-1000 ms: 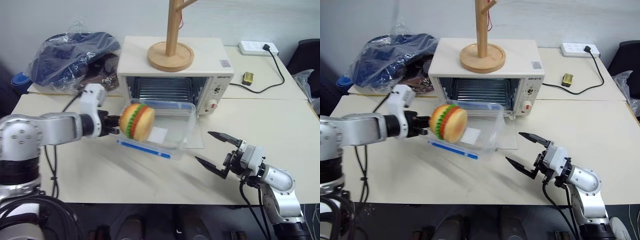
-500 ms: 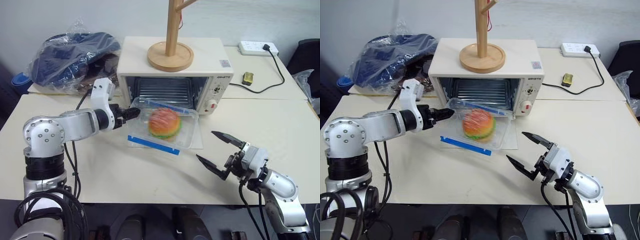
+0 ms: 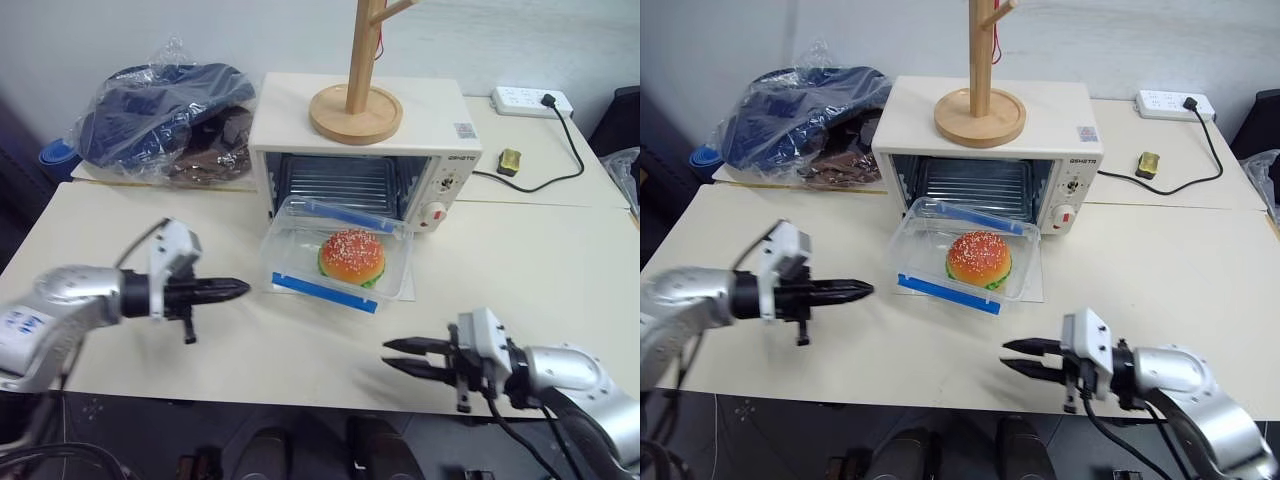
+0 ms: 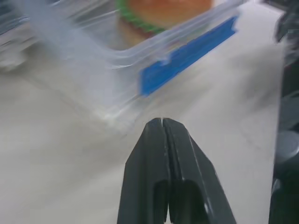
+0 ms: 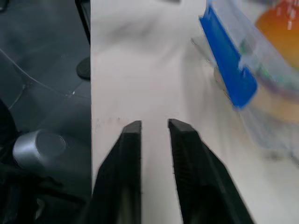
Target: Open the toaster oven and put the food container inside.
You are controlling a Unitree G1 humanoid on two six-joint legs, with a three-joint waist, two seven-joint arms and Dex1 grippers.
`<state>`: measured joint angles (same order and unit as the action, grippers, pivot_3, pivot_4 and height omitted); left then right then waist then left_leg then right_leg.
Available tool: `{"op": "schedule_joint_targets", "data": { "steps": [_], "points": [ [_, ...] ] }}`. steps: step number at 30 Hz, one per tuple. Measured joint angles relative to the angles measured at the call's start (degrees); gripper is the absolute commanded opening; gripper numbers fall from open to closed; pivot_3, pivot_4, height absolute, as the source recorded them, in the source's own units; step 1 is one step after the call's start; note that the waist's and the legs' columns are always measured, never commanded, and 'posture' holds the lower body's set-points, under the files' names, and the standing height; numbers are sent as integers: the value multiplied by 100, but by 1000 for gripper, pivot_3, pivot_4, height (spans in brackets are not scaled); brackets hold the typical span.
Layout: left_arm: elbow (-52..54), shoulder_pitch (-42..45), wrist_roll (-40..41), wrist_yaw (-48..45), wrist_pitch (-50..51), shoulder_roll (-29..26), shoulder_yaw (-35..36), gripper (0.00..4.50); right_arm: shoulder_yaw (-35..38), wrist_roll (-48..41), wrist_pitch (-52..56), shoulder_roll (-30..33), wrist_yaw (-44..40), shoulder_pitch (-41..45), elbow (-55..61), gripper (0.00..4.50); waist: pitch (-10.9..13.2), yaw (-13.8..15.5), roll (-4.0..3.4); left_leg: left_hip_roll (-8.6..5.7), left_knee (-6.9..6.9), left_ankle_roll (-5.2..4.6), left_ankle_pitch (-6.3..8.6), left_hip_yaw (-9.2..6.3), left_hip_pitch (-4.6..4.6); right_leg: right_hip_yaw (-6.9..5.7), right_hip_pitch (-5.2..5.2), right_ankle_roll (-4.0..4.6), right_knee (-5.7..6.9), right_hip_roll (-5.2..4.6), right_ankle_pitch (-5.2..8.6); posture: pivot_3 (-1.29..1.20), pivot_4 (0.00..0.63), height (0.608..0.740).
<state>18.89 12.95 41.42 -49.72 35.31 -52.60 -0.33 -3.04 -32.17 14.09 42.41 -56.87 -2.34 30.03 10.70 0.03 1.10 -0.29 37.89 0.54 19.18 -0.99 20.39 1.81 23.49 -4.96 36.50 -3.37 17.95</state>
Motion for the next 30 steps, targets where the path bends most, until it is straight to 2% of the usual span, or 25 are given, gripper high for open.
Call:
{"op": "schedule_joint_targets", "data": {
  "steps": [2, 6, 10, 14, 21, 26, 30],
  "points": [
    [-5, 52, -293, 101, -150, 441, -269, 0, -95, 148, 15, -94, 91, 301, -190, 52, 0, 1, 0, -2, 6, -5, 3, 0, 8, -1, 4, -5, -4, 0, -3, 0, 150, 740],
    [-249, 500, -479, 715, -108, 1443, -308, 0, -113, 507, -43, -412, 298, 967, -876, 52, 1, -4, 2, -6, 19, -8, 4, 1, 19, -2, 9, -20, -5, 2, -10, 0, 150, 740],
    [-546, 768, -757, 1067, -91, 1838, -309, 0, -101, 822, -220, -737, 516, 1491, -1513, 52, 0, -35, 2, -2, 18, -2, 0, 5, 16, 2, 15, -21, 2, 13, -11, 0, 150, 740],
    [-1091, 1118, -1054, 1727, -114, 2545, -237, 0, -108, 1282, -619, -1017, 677, 2181, -2382, 52, 0, -20, 2, -6, 25, -5, -6, 7, 19, 0, 17, -24, 6, 9, -13, 0, 150, 740],
    [-1734, 1366, -1549, 2516, -668, 3462, 32, 0, -113, 2171, -1446, -1740, 1410, 3134, -3982, 52, 0, -24, 2, -6, 29, 26, -24, 15, 25, 2, 25, -25, 12, 10, -14, 0, 150, 740],
    [-2036, 1567, -1809, 2564, -1045, 3638, 37, 0, -113, 2444, -1819, -2017, 1725, 3477, -4639, 52, 0, -32, 2, -6, 27, 28, -24, 17, 27, 4, 26, -26, 9, 10, -14, 0, 150, 740],
    [-2117, 1475, -1939, 2325, -1299, 3421, 46, 0, -112, 2275, -1705, -1959, 1363, 3384, -4459, 52, 0, -54, 1, -3, 25, 28, -24, 15, 31, 2, 29, -26, 30, 13, -14, 0, 150, 740]
  ]
}}
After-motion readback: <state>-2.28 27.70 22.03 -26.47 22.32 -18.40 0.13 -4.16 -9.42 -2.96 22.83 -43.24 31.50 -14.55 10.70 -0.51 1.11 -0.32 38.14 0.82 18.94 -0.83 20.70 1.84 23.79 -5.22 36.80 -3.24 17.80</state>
